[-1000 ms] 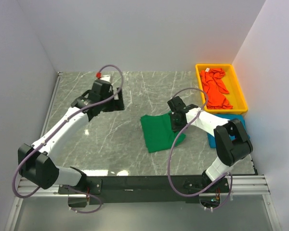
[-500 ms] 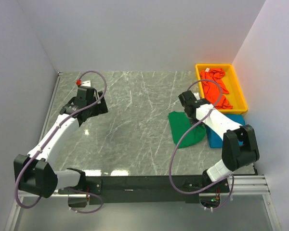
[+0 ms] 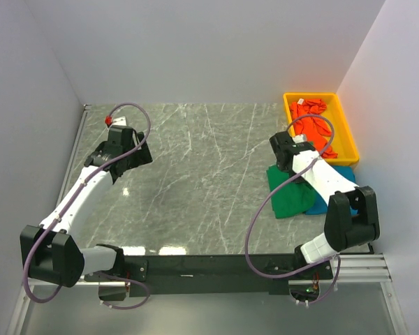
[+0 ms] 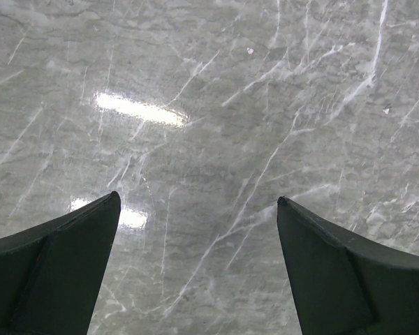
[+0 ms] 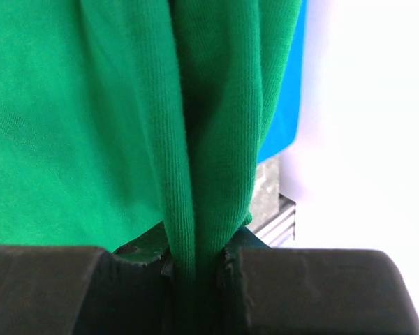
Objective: Fold and stack the t-shirts
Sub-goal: Neatly place the folded tshirt to the corner
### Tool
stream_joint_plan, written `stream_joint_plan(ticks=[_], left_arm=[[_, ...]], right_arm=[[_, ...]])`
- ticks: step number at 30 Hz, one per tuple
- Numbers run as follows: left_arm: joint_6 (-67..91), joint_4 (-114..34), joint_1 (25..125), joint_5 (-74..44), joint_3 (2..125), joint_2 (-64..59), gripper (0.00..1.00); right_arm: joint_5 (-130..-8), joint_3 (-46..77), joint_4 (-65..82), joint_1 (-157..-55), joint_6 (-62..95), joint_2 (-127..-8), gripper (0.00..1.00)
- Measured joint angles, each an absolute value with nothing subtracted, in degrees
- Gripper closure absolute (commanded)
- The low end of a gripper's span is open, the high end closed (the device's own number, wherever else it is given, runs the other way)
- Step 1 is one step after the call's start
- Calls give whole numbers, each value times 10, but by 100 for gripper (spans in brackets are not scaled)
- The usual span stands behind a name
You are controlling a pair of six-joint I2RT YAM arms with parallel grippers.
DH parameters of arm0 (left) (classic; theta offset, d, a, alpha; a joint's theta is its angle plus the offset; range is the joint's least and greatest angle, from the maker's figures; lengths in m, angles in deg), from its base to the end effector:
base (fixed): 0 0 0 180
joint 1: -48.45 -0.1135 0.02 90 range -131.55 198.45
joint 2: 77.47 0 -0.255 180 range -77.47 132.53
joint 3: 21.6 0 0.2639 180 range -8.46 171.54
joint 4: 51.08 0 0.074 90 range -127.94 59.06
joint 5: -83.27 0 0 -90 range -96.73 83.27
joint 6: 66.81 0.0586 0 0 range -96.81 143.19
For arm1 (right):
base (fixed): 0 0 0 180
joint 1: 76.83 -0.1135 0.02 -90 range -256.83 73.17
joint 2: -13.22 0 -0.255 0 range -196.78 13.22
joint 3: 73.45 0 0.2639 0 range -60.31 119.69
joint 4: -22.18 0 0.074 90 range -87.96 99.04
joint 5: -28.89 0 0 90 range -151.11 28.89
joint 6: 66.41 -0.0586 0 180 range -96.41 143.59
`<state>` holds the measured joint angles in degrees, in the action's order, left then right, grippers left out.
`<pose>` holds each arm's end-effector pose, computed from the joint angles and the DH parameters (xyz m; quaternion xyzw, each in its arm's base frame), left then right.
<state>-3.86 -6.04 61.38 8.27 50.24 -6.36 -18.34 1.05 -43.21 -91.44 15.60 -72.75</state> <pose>0.2907 -0.0512 0.2669 -0.1626 0.9005 -0.0185 0.4028 0.2881 0.0340 0.2014 -0.0118 0.9259 -0.3343 0.1755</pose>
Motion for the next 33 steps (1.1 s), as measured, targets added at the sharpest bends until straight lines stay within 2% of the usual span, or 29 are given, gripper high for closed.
stream_joint_plan(ticks=[16, 33], left_arm=[[-35, -63, 613, 86, 499, -64, 1], [-34, -62, 612, 86, 499, -63, 2]], right_arm=[[-150, 53, -462, -854, 191, -688, 100], [-243, 45, -365, -673, 242, -683, 100]])
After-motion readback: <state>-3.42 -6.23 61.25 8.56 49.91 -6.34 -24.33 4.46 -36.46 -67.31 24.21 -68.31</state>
